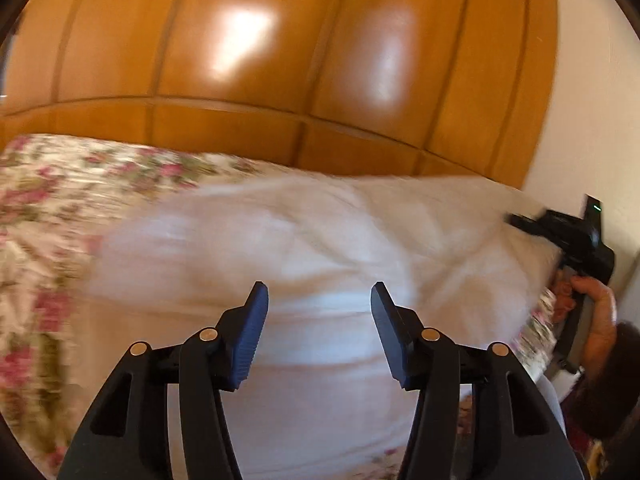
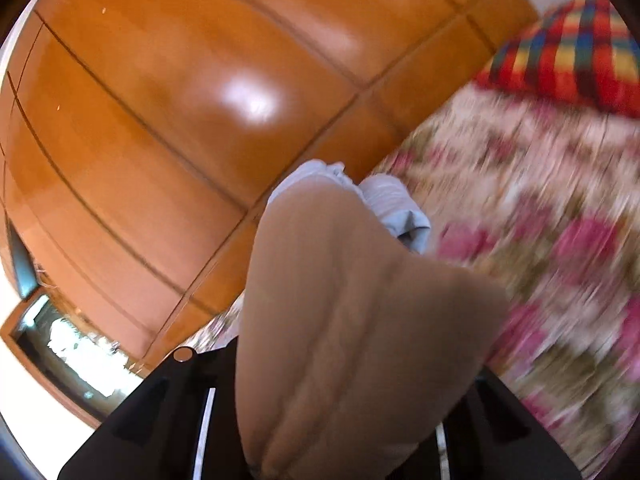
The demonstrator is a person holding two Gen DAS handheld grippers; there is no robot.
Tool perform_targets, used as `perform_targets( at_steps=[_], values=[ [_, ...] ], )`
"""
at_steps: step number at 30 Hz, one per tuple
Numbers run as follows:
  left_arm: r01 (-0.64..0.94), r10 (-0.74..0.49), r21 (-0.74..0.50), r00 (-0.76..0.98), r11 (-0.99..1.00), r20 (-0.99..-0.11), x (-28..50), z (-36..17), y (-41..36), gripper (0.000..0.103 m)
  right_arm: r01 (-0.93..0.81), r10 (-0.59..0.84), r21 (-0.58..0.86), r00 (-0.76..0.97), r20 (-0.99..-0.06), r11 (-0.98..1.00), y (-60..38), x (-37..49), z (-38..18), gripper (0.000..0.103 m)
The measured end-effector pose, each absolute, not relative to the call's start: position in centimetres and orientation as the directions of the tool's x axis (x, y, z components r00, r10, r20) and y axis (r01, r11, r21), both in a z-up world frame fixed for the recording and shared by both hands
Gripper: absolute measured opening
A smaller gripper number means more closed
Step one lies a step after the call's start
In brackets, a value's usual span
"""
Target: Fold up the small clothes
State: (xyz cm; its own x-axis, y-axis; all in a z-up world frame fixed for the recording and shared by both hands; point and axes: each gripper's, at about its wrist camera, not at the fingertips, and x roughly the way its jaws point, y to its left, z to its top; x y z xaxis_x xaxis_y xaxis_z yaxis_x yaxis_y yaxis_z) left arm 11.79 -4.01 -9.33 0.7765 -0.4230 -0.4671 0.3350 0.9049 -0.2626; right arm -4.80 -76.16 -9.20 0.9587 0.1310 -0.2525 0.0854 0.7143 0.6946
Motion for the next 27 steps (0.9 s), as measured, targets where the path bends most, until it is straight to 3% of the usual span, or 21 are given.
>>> perform_targets(
  at_steps=[4,8,19,27],
  values=[
    [0.221,-0.324,-0.251,0.791,0.942,-0.52,11.9,-10.7,-1.3,0.053,0.2,0.004,0.645,0.954,-0.301,0.738,-78.9,-5.8,-8.9,0.019],
    [0.192,-0.374,-0.342,0.691,0.92,-0.619,13.8,-14.0,-0.8,0.053,0.264,-0.048,0.571,0.93,-0.365,0.777,-78.7,-5.9,-8.9,0.019],
    [0.179,-0.423,-0.423,0.678,0.888,-0.601,14.2,-14.9,-0.1,0.053,0.148,-0.067,0.316,0.965,-0.254,0.937,-68.3,-8.5,-2.0,0.019],
    [0.182,-0.449,-0.459,0.679,0.869,-0.581,14.0,-14.6,0.6,0.053,0.036,-0.014,0.087,0.97,-0.244,0.996,-59.0,-8.3,-0.7,0.022]
  ],
)
